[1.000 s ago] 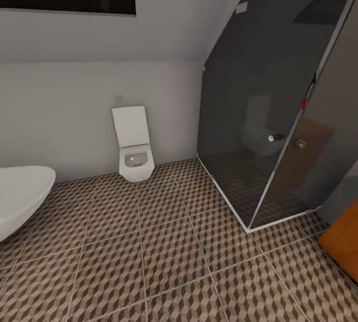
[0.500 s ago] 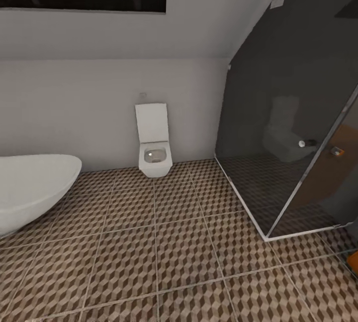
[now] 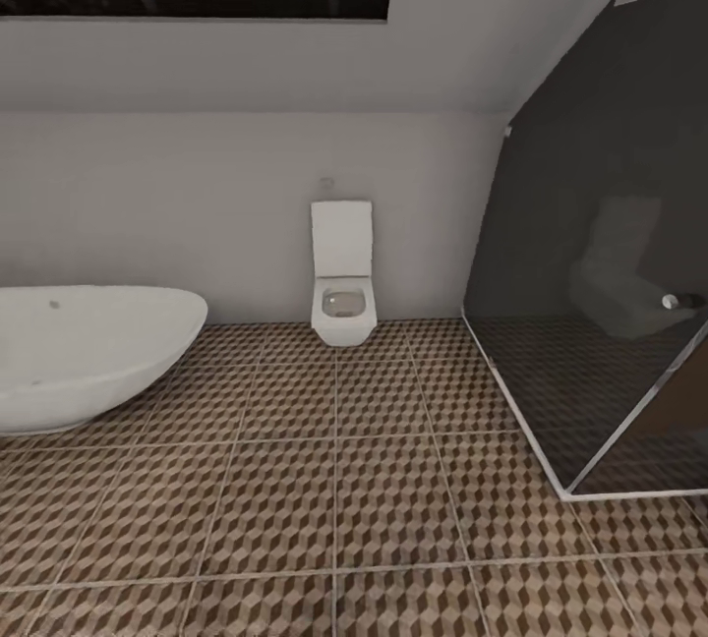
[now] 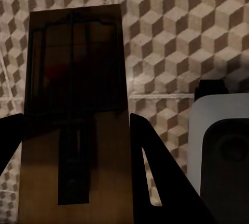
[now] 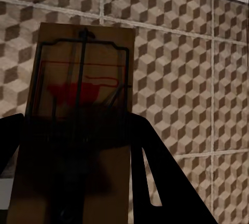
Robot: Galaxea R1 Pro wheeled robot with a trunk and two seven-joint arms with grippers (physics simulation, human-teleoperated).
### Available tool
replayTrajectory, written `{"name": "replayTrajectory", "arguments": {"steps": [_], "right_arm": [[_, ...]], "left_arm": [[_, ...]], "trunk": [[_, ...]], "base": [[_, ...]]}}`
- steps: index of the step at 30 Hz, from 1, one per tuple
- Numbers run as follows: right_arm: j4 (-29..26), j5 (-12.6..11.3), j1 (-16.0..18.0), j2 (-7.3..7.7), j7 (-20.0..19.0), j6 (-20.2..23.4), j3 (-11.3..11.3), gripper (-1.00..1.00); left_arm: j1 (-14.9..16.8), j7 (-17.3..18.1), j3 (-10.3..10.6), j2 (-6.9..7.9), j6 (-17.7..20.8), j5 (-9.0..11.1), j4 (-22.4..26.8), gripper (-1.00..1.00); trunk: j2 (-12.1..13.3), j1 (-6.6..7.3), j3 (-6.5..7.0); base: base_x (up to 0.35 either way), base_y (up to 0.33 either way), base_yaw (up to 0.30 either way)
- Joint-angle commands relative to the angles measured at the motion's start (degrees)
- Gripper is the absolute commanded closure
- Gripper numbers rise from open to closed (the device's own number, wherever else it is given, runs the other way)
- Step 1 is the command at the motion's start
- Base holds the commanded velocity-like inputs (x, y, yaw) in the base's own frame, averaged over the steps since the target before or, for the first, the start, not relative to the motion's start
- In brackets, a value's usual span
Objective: Take the four mousetraps from the cabinet in the bathroom and place them on the bathroom floor. Make sure all four end up on the same floor surface, and ensure that at least two of them are either under or directly next to the same bathroom sink.
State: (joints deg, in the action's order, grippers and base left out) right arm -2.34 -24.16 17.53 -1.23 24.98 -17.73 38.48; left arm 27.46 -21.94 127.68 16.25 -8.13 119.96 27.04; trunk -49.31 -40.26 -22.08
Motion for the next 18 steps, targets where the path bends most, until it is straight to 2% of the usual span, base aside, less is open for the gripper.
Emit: {"name": "replayTrajectory", "arguments": {"steps": [1,3,7,11,14,18], "right_arm": [[0.0,-0.9,0.0,0.10,0.2,-0.4,0.0,1.00],[-0.1,-1.2,0.1,0.69,0.6,-1.2,-2.0,1.00],[-0.2,-1.4,0.2,1.38,2.0,-2.9,-3.5,1.00],[-0.3,-1.4,0.2,1.51,3.9,-4.0,-3.8,1.00],[-0.2,-1.1,0.2,1.37,7.5,-6.9,-3.7,1.00],[-0.1,-1.0,0.2,1.26,8.4,-7.5,-3.4,1.00]], "left_arm": [[0.1,-0.2,0.5,0.01,-0.4,0.3,0.2,1.00],[0.1,-0.2,0.5,0.01,-0.4,0.3,0.3,1.00],[0.1,-0.2,0.5,0.01,-0.4,0.4,0.3,1.00],[0.1,-0.2,0.5,0.01,-0.4,0.4,0.3,1.00],[0.1,-0.2,0.5,0.01,-0.4,0.4,0.3,1.00],[0.1,-0.2,0.5,0.01,-0.4,0.3,0.4,1.00]], "trunk": [[-0.1,-0.01,-0.10],[-0.1,-0.01,-0.16],[-0.1,-0.01,-0.28],[-0.1,-0.01,-0.40],[-0.1,-0.01,-0.46],[-0.1,-0.01,-0.50]], "base": [[0.000,0.000,0.274],[0.000,0.000,0.274],[0.000,0.000,0.275],[0.000,0.000,0.275],[0.000,0.000,0.277],[0.000,0.000,0.172]]}}
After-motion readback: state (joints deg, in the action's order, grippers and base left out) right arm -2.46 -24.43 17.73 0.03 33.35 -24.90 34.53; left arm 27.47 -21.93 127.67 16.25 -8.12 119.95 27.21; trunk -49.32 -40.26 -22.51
